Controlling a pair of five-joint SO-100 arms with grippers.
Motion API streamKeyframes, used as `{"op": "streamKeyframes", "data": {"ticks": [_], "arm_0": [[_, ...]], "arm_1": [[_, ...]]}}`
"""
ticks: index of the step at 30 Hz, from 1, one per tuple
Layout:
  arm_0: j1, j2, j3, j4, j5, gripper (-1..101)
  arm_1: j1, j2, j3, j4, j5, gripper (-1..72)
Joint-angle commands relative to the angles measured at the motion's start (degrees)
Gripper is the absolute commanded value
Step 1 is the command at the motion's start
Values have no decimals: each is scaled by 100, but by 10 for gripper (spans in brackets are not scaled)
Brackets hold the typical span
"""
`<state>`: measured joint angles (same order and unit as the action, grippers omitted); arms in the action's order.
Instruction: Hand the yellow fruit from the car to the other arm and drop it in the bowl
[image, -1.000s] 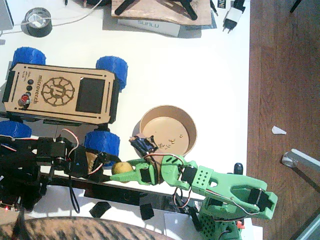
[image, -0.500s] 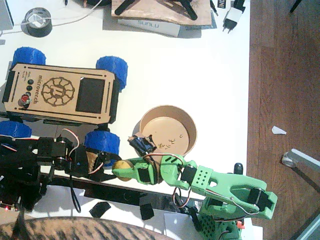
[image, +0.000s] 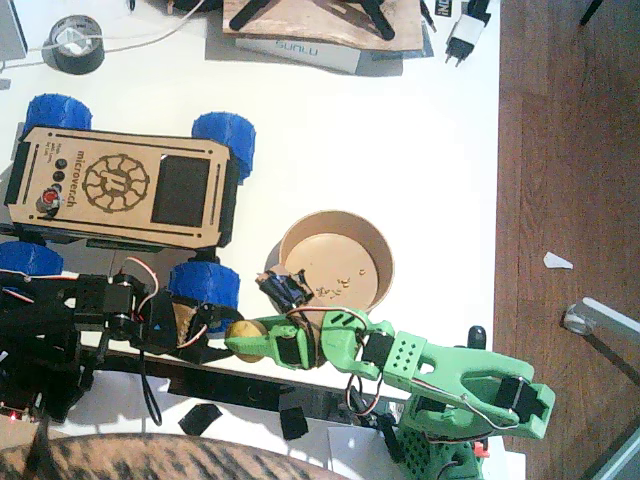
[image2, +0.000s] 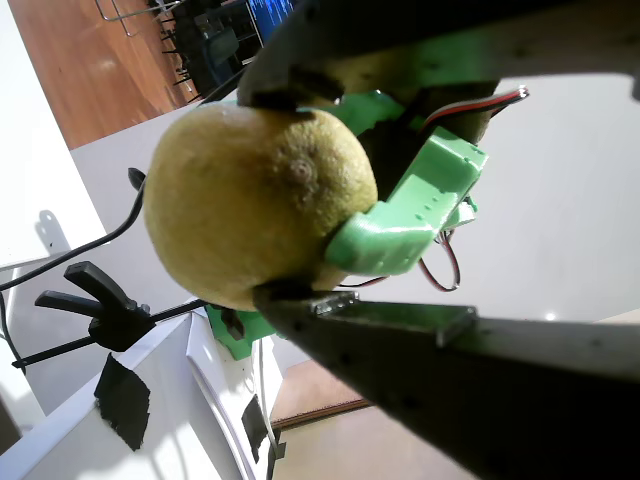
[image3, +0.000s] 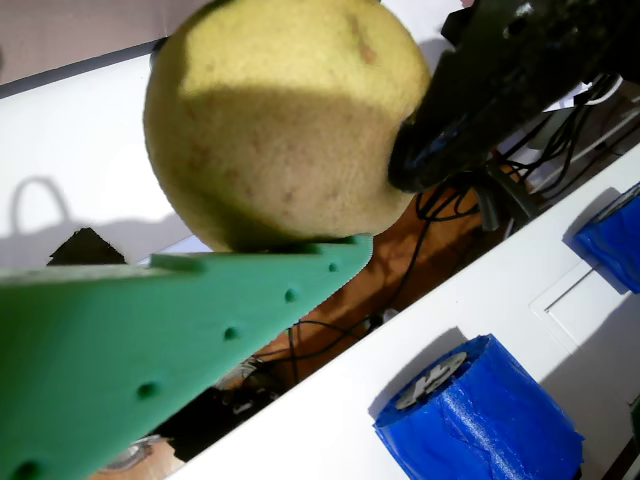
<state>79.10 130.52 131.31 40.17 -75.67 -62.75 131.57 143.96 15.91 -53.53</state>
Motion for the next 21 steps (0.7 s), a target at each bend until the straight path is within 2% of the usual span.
{"op": "streamKeyframes", "data": {"ticks": [1,6,8,10,15,21], "arm_0": [[9,18,-237,-211,18,163],[9,18,-237,-185,18,475],[9,18,-237,-185,18,565],[9,26,-237,-185,18,602],[-18,105,-237,53,18,608],[-501,870,-185,1248,167,588]], "arm_1": [[26,185,-158,26,70,0],[26,193,-149,26,53,0],[26,211,-149,26,35,0],[35,246,-149,26,26,0],[35,325,-123,35,18,0],[53,343,-70,35,18,0]]}}
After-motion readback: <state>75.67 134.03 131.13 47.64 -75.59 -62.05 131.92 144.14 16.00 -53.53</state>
